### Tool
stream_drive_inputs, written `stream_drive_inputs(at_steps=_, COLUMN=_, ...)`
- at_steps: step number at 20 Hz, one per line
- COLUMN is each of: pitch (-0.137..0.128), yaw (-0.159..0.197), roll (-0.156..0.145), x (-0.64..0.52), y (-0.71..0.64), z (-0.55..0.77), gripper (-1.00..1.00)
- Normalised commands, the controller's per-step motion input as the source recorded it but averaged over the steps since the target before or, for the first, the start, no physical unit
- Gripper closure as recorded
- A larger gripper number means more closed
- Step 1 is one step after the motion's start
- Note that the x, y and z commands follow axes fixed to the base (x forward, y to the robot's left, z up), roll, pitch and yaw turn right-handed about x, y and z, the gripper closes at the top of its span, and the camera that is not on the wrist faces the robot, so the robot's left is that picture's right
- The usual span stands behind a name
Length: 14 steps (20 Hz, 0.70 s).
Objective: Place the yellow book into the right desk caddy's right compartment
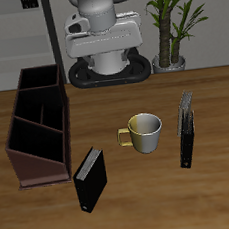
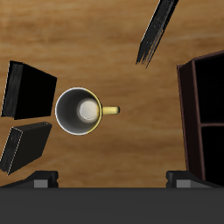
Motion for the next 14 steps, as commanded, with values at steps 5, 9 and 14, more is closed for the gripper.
stream_drive_inputs(at_steps=5, pitch=-0.007, yaw=-0.026, roll=-0.028, x=-0.02, y=0.13, z=-0.09, gripper=-1.0)
stream_drive_inputs(at_steps=9, pitch=-0.008, yaw=-0.015, roll=-0.026, x=-0.12, y=0.31, z=-0.16, gripper=-1.0)
stream_drive_inputs(at_steps=14, pitch=0.007, yaw=0.008, roll=0.011, x=-0.1, y=0.46, z=-0.27, gripper=-1.0)
